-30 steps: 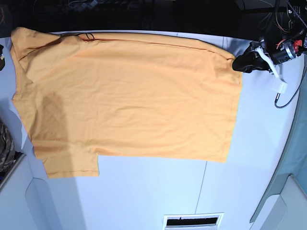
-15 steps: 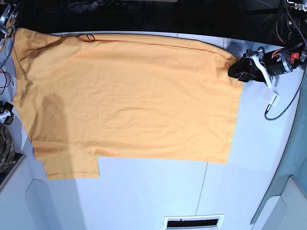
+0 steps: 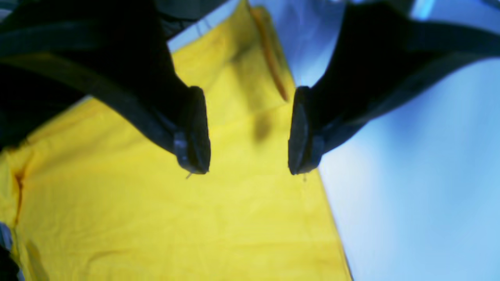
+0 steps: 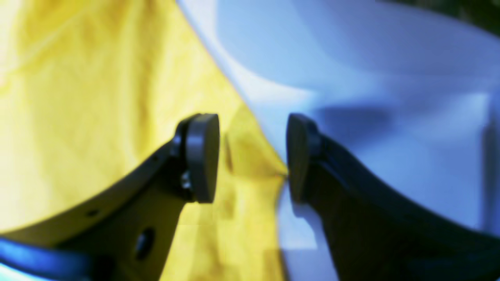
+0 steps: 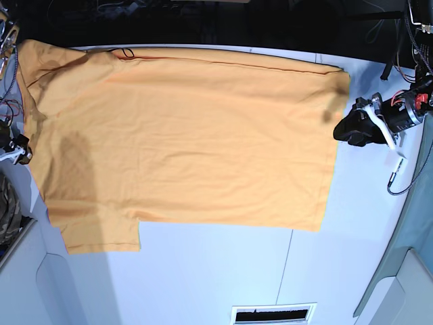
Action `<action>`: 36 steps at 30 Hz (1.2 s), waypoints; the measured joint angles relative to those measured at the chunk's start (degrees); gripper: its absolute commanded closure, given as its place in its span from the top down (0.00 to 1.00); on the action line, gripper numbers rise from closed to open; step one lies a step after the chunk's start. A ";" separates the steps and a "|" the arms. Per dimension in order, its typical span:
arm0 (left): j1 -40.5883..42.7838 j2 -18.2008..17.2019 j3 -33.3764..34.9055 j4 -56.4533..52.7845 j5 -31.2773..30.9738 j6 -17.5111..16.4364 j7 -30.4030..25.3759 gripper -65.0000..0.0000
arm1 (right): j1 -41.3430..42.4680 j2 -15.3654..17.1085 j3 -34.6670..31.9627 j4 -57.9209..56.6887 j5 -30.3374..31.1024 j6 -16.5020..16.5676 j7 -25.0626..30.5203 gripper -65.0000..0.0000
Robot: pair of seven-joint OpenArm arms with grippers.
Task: Layout the t-shirt on the table in an organized manner, then fold the t-shirt properly
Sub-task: 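Release the shirt with both grippers and move the left gripper to the hem, then grasp the shirt hem with both grippers and fold it toward the collar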
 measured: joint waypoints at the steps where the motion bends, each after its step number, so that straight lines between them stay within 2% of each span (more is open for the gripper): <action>1: -0.48 0.02 0.02 -1.16 0.31 0.00 -0.15 0.55 | 0.24 -0.52 0.00 0.04 -0.02 0.02 0.02 0.42; 7: -5.01 0.09 0.07 -6.88 1.36 0.02 0.04 0.55 | 1.22 -2.86 0.00 0.15 -0.22 0.63 0.22 0.42; 10: -8.20 0.44 0.15 -10.27 2.03 0.00 -0.68 0.55 | 1.36 -3.52 -0.15 0.22 -0.20 2.08 0.22 0.42; 20: -23.98 1.31 0.70 -31.71 11.82 0.02 -10.67 0.55 | 1.38 -4.13 -0.22 0.31 0.66 2.14 0.22 0.42; 26: -32.09 4.52 1.31 -47.06 18.32 0.00 -16.13 0.55 | 1.38 -4.26 -0.22 0.31 2.25 2.10 -0.92 0.42; 27: -32.87 5.27 2.03 -48.81 18.34 -0.20 -18.53 0.55 | 1.36 -4.35 -0.22 0.31 2.21 2.12 -0.83 0.42; 30: -34.77 7.54 5.33 -51.21 21.24 -0.44 -21.84 0.55 | 1.38 -4.74 -0.22 0.39 2.51 2.16 -1.11 0.42; 34: -35.10 10.40 9.79 -51.17 21.31 -0.98 -23.58 0.54 | 1.38 -4.74 -0.22 0.42 2.82 3.08 -1.97 0.42; 36: -35.34 11.02 11.43 -51.15 22.01 -0.90 -24.39 0.43 | 1.38 -4.74 -0.22 0.42 2.82 3.21 -2.14 0.42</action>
